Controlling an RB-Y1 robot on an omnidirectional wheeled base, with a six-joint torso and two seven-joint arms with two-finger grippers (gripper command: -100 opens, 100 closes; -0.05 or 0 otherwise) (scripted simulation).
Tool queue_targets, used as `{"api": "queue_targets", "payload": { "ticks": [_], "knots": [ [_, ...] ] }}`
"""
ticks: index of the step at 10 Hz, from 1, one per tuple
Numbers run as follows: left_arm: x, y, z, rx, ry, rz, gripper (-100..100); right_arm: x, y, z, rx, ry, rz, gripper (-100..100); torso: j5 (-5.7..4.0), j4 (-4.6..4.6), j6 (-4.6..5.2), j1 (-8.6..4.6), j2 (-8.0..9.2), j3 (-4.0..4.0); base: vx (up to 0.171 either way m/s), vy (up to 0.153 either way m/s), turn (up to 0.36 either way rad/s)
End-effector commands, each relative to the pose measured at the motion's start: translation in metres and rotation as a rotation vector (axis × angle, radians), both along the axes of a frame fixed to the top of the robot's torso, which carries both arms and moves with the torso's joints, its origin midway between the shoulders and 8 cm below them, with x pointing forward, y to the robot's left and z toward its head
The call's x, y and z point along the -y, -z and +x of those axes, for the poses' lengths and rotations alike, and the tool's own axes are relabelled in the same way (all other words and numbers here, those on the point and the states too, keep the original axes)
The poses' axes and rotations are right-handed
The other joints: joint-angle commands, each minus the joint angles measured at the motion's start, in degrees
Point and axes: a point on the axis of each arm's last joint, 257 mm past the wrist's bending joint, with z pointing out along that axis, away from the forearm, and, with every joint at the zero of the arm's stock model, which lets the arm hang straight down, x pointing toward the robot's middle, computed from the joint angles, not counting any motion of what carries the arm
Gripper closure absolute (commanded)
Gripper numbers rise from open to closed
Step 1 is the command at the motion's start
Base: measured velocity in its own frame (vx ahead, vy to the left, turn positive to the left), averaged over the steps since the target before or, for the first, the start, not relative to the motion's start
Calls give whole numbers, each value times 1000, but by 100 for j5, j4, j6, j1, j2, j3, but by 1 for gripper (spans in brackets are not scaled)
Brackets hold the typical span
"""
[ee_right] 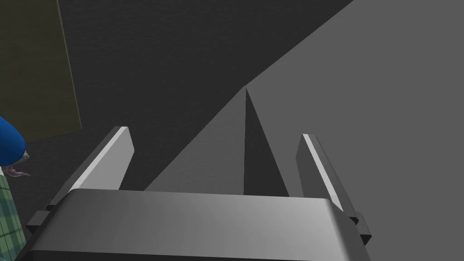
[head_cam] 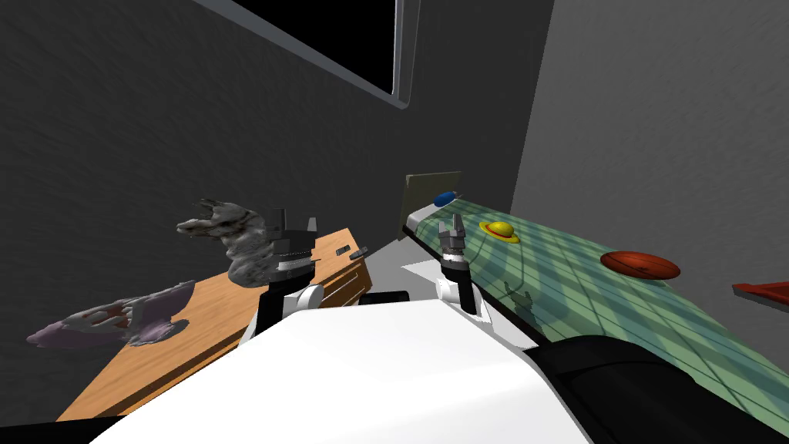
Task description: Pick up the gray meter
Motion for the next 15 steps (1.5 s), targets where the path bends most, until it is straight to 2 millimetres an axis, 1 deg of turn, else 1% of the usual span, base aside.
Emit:
{"api": "queue_targets", "payload": {
  "ticks": [1, 3, 5, 6, 8, 9, 10, 11, 12, 13, 14, 15],
  "knots": [
    [3, 6, 10, -38, 20, 16, -100, 0, 0, 0, 0, 0, 0, 0, 0, 0, 0, 0, 0, 0, -53, -120, 1],
    [3, 14, 21, -83, 36, 23, -100, 0, 0, 0, 0, 0, 0, 0, -12, 4, 0, -56, 18, 10, -34, -148, 22],
    [3, 23, 34, -133, 53, 28, -100, 0, 0, 0, 0, 0, 0, 0, -12, 2, 1, -51, 9, 5, -14, -124, 20],
    [3, 25, 35, -142, 52, 27, -100, 0, 0, 0, 0, 0, 0, 0, -11, 1, 1, -47, 2, 1, 24, -65, 12],
    [1, 35, 48, -195, 68, 32, -100, 0, 0, 0, 0, 0, 0, 0, -5, -2, 0, -20, -9, -5, 20, -63, 26],
    [1, 39, 51, -215, 68, 30, -100, 0, 0, 0, 0, 0, 0, 0, -6, -2, 0, -28, -9, -5, 13, -69, 18],
    [-1, 44, 58, -244, 75, 32, -100, 0, 0, 0, 0, 0, 0, 0, -6, -2, 0, -25, -8, -4, 23, -86, 28],
    [-1, 48, 59, -257, 74, 31, -100, 0, 0, 0, 0, 0, 0, 0, -7, -2, 0, -32, -10, -6, 16, -66, 19],
    [-3, 54, 67, -292, 81, 32, -100, 0, 0, 0, 0, 0, 0, 0, -7, -2, 0, -25, -9, -5, 16, -65, 29],
    [-4, 57, 68, -303, 80, 31, -100, 0, 0, 0, 0, 0, 0, 0, -6, -2, 0, -24, -9, -5, 13, -56, 18],
    [-6, 65, 75, -341, 86, 31, -100, 0, 0, 0, 0, 0, 0, 0, -5, -2, 0, -21, -7, -4, 21, -68, 32],
    [-7, 68, 76, -354, 85, 29, -100, 0, 0, 0, 0, 0, 0, 0, -6, -2, -1, -24, -9, -5, 25, -60, 24]
  ]
}}
